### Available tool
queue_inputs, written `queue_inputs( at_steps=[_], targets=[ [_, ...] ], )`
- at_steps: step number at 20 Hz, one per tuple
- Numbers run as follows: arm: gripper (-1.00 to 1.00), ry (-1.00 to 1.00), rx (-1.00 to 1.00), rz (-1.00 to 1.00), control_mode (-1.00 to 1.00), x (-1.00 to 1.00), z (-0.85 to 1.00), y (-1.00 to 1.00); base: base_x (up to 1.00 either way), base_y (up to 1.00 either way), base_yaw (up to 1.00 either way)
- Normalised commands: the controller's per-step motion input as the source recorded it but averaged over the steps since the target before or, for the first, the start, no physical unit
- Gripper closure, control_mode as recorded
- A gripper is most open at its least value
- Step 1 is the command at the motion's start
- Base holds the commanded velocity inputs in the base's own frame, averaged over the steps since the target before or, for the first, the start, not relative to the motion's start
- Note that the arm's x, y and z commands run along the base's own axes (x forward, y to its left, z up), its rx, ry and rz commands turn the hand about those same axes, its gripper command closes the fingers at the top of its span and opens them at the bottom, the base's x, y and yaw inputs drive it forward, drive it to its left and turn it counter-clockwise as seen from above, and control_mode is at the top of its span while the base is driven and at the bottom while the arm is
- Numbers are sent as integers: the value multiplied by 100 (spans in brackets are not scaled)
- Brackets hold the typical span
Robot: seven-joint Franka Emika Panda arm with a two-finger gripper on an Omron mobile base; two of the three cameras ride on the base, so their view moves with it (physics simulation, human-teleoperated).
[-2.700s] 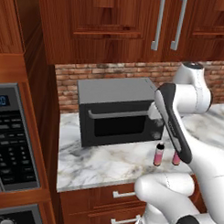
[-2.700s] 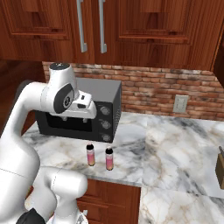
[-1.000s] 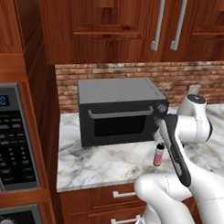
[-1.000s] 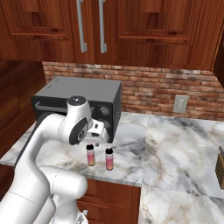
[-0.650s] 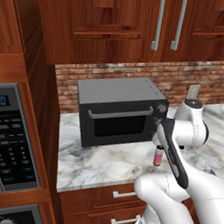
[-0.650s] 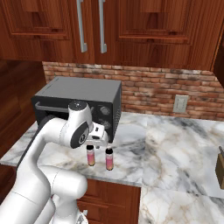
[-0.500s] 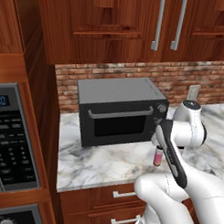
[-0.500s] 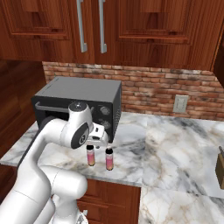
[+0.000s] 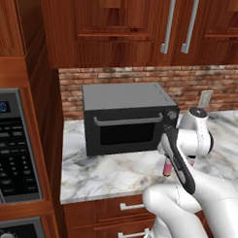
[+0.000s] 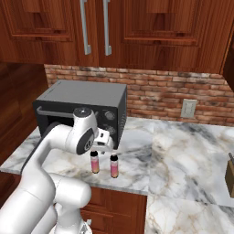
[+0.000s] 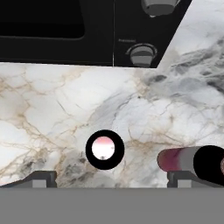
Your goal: Move the drinks to the dining counter.
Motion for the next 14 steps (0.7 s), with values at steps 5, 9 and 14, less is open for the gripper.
queue_inputs(
  at_steps=[5,9,14],
  targets=[
    [-100,0,0,0,-100,18,-12,0,0,0,0],
    [-100,0,0,0,-100,2,-13,0,0,0,0],
    [-100,0,0,0,-100,0,-17,0,0,0,0]
  ],
)
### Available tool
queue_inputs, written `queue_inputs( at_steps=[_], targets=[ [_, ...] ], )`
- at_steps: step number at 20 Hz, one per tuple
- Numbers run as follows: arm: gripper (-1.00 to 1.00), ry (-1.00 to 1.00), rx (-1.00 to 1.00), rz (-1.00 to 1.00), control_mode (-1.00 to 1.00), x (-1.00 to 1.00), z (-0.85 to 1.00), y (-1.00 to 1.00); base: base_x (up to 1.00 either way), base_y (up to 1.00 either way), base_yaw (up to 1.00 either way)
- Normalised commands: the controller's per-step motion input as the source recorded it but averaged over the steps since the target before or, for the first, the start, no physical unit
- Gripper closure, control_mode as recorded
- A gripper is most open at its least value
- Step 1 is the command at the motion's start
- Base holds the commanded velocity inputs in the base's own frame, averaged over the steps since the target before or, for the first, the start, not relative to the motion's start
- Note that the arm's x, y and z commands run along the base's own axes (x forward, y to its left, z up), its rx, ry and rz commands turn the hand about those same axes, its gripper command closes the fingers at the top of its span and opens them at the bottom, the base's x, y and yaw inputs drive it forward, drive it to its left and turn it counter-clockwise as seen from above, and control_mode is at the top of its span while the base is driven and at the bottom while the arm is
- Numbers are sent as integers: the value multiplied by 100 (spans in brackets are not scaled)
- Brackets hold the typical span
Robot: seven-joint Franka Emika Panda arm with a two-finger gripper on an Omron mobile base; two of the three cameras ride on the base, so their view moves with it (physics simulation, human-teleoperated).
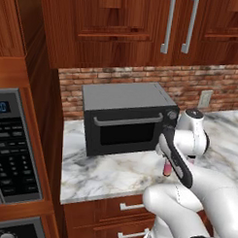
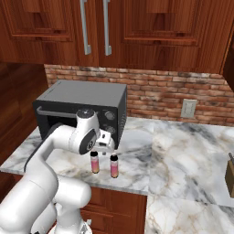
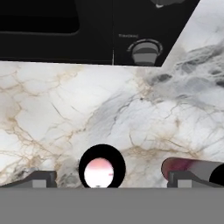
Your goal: Move the drinks to the dining counter.
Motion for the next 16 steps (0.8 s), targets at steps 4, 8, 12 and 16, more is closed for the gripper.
queue_inputs(
  at_steps=[4,8,12,16],
  targets=[
    [-100,0,0,0,-100,0,-16,0,0,0,0],
    [-100,0,0,0,-100,1,-15,3,0,0,0],
    [-100,0,0,0,-100,4,-15,4,0,0,0],
    [-100,0,0,0,-100,6,-14,8,0,0,0]
  ],
)
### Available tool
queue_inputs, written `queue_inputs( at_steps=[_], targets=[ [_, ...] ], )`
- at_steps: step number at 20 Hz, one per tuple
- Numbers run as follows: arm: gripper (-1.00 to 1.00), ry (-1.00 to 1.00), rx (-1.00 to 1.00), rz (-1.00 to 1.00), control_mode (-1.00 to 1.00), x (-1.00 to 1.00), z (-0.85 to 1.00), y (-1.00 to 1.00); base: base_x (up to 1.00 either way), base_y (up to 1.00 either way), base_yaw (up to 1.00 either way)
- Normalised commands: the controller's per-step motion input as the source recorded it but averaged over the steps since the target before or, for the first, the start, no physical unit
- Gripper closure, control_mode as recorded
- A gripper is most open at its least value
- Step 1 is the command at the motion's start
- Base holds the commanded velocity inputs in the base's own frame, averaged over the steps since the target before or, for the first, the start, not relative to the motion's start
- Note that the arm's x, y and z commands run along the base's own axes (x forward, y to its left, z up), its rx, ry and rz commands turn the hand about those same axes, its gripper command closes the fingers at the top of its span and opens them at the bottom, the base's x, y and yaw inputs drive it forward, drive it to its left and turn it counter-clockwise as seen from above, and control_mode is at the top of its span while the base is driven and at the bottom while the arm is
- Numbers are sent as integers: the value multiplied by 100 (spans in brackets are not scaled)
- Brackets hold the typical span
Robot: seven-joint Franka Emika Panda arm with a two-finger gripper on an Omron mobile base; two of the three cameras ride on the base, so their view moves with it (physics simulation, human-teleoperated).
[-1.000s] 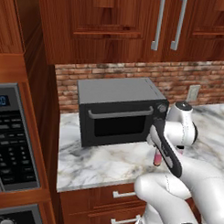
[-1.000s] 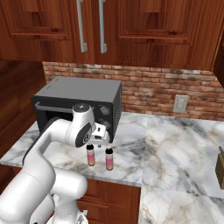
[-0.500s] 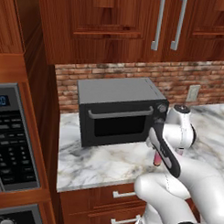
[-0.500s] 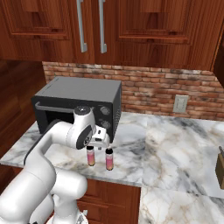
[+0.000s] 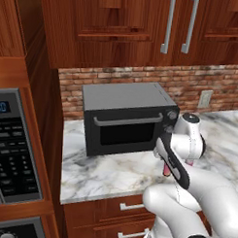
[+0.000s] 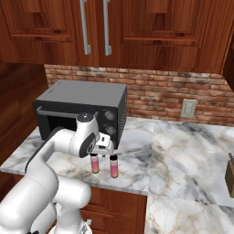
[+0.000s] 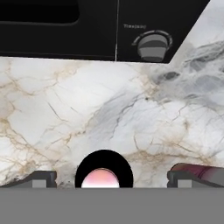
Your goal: Move the drinks to the dining counter.
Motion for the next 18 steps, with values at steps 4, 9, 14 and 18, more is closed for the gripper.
queue_inputs(
  at_steps=[4,9,14,18],
  targets=[
    [-100,0,0,0,-100,2,-14,10,0,0,0],
    [100,0,0,0,-100,0,-9,6,0,0,0],
    [100,0,0,0,-100,0,0,0,0,0,0],
    [100,0,0,0,-100,0,0,0,0,0,0]
  ],
)
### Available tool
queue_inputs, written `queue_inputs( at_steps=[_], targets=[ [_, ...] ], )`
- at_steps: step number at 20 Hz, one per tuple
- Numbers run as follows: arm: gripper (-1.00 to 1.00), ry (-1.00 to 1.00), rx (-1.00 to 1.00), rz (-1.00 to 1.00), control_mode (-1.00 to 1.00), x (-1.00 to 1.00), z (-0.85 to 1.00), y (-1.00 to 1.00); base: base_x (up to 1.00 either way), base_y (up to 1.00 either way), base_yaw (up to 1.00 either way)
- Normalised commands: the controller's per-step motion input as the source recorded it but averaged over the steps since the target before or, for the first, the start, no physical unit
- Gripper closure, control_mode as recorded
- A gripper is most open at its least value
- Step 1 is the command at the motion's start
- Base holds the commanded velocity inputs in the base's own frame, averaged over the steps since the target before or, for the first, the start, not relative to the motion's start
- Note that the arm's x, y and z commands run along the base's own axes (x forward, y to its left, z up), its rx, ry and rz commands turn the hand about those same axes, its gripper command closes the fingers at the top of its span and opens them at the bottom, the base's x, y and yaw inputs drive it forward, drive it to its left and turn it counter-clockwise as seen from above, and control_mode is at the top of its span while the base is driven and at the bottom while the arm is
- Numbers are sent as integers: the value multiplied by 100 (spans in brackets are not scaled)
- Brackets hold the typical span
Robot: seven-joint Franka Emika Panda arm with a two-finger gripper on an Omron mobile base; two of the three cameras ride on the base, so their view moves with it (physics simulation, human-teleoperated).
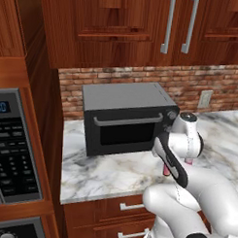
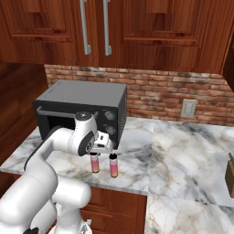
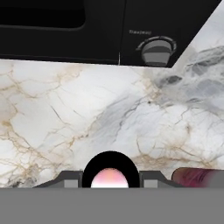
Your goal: Move the drinks to the dining counter.
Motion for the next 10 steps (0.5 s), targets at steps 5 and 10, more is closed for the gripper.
queue_inputs(
  at_steps=[5,10],
  targets=[
    [100,0,0,0,-100,-3,5,0,0,0,0],
    [100,-3,0,0,-100,-10,42,-5,0,0,0]
  ],
)
